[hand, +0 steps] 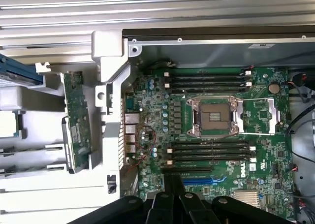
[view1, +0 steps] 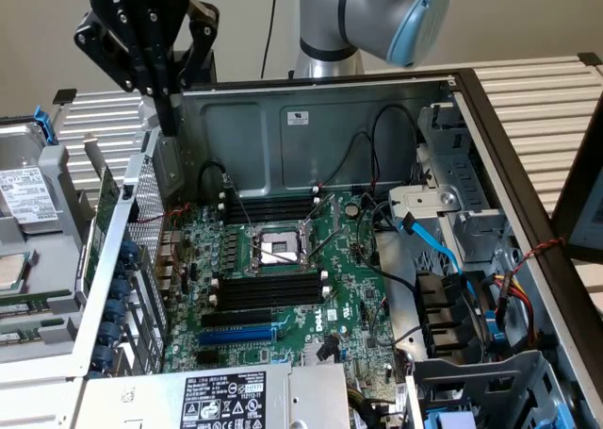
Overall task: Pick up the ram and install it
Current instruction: 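Reach for the ram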
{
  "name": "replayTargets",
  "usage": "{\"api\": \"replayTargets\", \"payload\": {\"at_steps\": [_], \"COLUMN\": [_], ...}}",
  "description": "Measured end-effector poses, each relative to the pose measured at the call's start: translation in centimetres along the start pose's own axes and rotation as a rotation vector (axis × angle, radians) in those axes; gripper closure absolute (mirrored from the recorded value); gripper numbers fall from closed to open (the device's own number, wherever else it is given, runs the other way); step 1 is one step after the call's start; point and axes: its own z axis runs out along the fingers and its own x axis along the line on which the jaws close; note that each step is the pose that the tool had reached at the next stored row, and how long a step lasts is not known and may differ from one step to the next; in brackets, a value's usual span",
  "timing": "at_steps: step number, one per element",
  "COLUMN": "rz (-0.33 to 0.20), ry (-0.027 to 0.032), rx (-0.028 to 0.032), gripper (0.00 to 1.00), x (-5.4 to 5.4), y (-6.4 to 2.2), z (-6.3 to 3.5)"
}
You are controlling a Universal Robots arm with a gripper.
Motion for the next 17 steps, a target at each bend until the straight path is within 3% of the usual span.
{"api": "replayTargets", "payload": {"at_steps": [17], "rz": [0.001], "ry": [0.0183], "rx": [0.0013], "gripper": [0.9], "x": [7.7], "y": [-0.56], "z": [0.27]}}
